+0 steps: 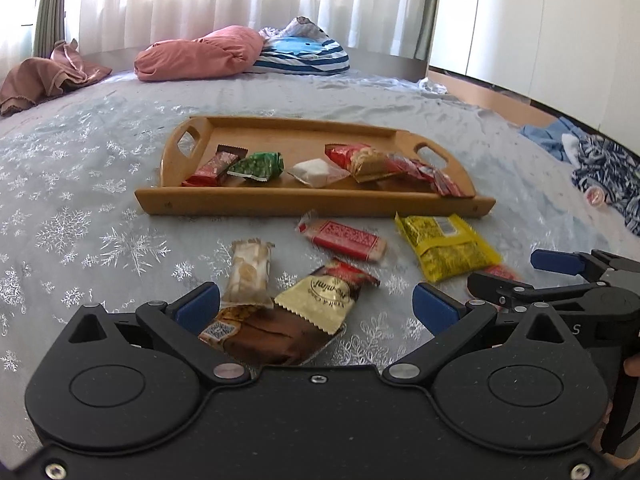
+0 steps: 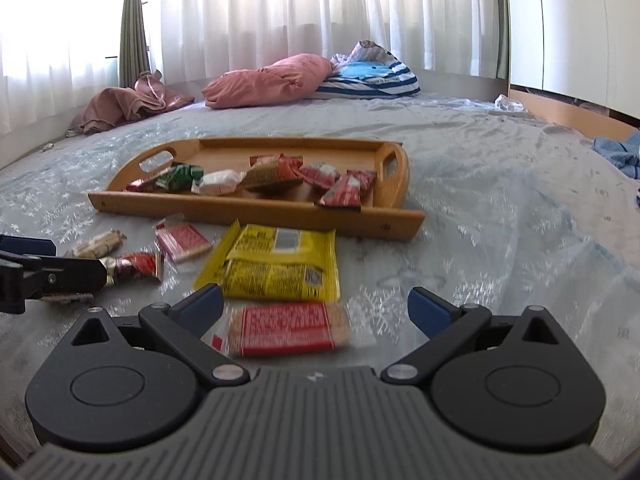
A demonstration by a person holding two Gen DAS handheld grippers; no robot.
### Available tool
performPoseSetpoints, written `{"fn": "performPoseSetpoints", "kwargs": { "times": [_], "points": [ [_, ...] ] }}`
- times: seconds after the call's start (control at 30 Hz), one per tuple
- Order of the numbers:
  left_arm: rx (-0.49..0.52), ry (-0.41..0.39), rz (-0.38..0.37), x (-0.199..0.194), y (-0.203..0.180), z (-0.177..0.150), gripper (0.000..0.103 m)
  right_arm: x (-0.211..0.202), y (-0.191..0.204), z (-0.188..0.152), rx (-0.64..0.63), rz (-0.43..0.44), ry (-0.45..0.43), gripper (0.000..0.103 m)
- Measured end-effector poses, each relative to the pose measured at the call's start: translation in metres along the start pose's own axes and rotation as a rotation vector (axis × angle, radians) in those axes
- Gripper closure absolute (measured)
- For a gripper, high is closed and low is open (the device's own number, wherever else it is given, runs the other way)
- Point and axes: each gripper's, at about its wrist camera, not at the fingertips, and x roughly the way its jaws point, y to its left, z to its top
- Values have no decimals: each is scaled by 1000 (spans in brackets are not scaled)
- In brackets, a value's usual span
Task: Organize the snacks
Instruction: 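Withdraw both grippers from the tray toward the remaining snack pile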
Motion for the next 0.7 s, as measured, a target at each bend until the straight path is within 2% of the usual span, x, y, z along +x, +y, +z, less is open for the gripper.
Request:
{"fn": "performPoseSetpoints", "kwargs": {
  "times": [0.17,0.33,0.43,0.6,0.7],
  "points": [
    [-8,-6,6,0,-1,-8,0,5,-1,-4,13,-8,19,0],
    [-23,-18,-8,-6,0,-14,3,7,4,-12,-30,-19,-3,0],
    [-23,-17,-38,-12,0,-15,10,9,9,-13,-73,-23,-4,0],
    [-16,-9,-101,-21,-1,-14,24,10,6,-12,-62,-5,6,0],
    [-10,-15,-121,-24,-3,-13,27,10,7,-12,-70,-8,1,0]
  ]
}}
